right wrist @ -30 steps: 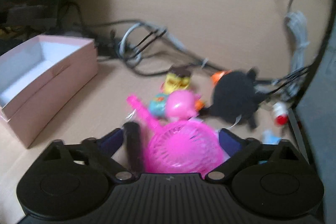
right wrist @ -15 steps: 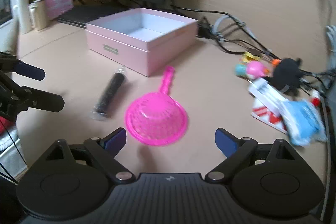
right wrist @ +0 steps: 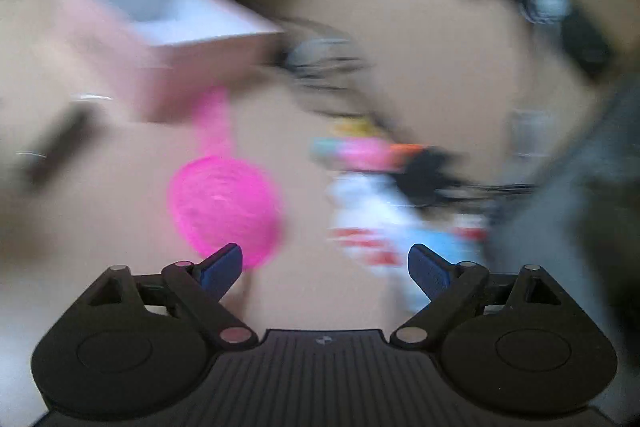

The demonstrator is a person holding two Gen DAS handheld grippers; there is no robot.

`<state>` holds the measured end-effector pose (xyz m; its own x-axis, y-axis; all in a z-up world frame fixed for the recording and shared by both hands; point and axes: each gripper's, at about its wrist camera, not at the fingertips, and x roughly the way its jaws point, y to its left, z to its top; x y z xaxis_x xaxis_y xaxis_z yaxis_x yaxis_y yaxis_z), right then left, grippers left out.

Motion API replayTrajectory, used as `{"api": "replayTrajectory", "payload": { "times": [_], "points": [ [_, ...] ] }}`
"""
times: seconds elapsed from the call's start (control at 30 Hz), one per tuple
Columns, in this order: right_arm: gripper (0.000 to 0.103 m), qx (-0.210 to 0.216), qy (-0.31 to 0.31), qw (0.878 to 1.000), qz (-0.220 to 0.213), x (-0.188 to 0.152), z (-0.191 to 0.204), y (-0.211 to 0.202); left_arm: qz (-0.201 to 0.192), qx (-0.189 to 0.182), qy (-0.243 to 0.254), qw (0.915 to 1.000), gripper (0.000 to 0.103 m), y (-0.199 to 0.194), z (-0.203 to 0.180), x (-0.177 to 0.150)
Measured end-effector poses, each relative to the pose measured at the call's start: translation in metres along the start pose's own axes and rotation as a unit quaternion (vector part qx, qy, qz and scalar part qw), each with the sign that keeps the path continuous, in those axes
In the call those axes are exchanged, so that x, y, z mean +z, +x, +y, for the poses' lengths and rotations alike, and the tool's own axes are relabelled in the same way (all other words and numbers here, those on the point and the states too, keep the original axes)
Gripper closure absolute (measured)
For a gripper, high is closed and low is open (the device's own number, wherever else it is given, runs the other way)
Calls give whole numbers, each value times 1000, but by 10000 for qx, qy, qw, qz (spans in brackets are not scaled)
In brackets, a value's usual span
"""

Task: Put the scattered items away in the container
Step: 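Grasp the wrapped black cylinder with the left gripper while the right gripper holds the pink net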

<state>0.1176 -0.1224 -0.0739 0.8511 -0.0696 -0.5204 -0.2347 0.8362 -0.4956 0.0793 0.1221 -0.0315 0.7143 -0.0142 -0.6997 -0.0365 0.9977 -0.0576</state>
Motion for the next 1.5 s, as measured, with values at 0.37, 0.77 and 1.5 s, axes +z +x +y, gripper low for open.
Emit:
{"api": "replayTrajectory", "payload": {
  "times": [0.37,0.77,1.5],
  "points": [
    [7,861,3586,9268,704,33,-24,57,-44,226,-49,9997,0,-14,3,-4],
    [39,1020,2477,9619,552,4,-22,14,32,-257,590,9979,0,13,-31,-5],
    [24,1530,1679,9737,146,-31,-17,-48,325,-310,548,9975,0,35,-23,8]
  ]
}}
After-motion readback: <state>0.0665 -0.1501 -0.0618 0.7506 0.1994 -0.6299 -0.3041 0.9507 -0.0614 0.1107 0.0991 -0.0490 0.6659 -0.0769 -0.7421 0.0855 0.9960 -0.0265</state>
